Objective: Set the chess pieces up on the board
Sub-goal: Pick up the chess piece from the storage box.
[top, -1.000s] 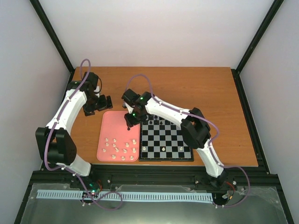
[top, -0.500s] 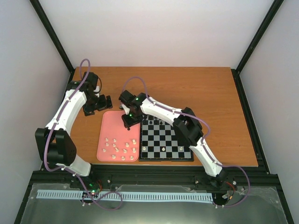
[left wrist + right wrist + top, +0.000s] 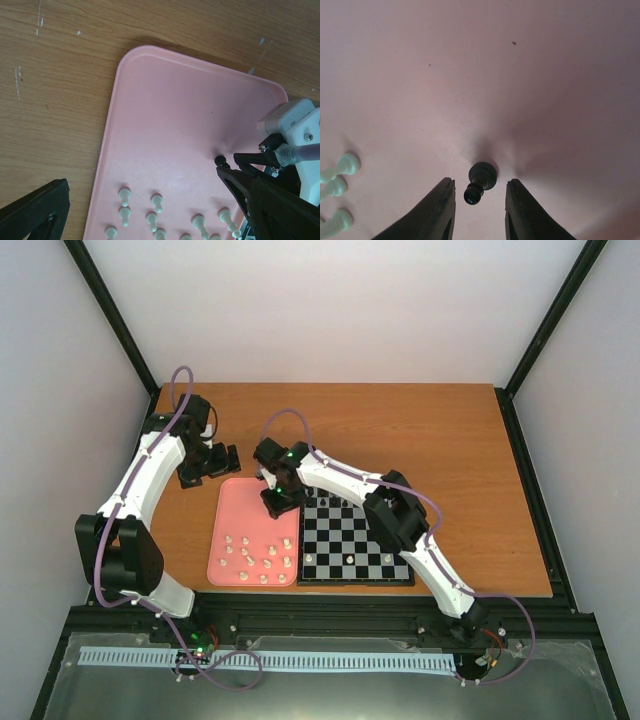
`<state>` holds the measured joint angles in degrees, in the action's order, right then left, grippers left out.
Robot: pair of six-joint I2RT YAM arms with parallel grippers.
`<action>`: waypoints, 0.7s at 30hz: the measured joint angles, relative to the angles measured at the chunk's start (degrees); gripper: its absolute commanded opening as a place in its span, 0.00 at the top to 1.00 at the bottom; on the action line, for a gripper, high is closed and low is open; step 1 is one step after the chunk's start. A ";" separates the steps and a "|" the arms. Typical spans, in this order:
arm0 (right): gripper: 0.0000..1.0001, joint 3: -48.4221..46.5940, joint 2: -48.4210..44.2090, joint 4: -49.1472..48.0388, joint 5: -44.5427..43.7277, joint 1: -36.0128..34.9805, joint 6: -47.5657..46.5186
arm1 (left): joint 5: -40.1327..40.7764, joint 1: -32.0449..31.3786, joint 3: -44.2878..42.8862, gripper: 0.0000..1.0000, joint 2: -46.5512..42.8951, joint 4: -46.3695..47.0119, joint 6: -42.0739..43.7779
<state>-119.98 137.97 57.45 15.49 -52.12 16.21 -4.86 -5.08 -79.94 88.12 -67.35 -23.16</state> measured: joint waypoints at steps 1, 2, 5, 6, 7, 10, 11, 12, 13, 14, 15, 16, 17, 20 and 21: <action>0.75 0.00 0.04 0.11 0.02 0.00 0.00 | 0.00 0.00 0.00 0.00 0.00 0.00 0.00; 0.77 0.00 0.04 0.22 0.04 0.00 -0.13 | 0.02 0.00 0.00 0.00 0.00 0.00 0.00; 0.83 -0.09 0.04 0.33 0.20 -0.02 -0.22 | 0.13 0.00 0.07 0.00 0.00 0.00 0.00; 0.86 -0.09 0.04 0.39 0.20 -0.02 -0.28 | 0.15 0.00 0.09 0.00 0.00 0.00 0.00; 0.88 -0.09 0.04 0.42 0.22 -0.02 -0.26 | 0.15 0.00 0.09 0.00 0.00 0.00 0.00; 0.90 -0.09 0.07 0.63 0.24 -0.02 -0.24 | 0.15 0.00 0.11 0.00 0.00 0.00 0.00; 0.90 -0.09 0.07 0.63 0.24 -0.02 -0.28 | 0.15 0.00 0.11 0.00 0.00 0.00 0.00; 0.90 -0.13 0.07 0.66 0.26 -0.02 -0.33 | 0.15 0.00 0.15 0.00 0.00 0.00 0.00; 0.90 -0.20 0.07 0.68 0.28 -0.02 -0.33 | 0.15 0.00 0.20 0.00 0.00 0.00 0.00; 0.92 -0.20 0.07 0.68 0.35 -0.02 -0.33 | 0.15 0.00 0.26 0.00 0.00 0.02 0.00; 0.93 -0.20 0.07 0.72 0.42 -0.02 -0.31 | 0.17 0.00 0.35 0.00 0.00 0.02 0.00; 0.94 -0.20 0.07 0.72 0.46 -0.02 -0.31 | 0.15 0.00 0.42 0.00 0.00 0.02 0.00; 0.95 -0.20 0.07 0.76 0.44 -0.02 -0.44 | 0.17 0.00 0.46 0.00 0.00 0.02 0.00; 0.97 -0.31 0.07 0.83 0.46 -0.02 -0.50 | 0.15 0.00 0.50 0.00 0.00 0.00 0.00; 0.97 -0.31 0.07 0.85 0.48 -0.02 -0.55 | 0.17 0.00 0.52 0.00 0.00 0.02 0.00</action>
<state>-120.29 138.04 58.30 15.97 -52.14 15.66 -4.69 -5.08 -79.42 88.12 -67.33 -23.16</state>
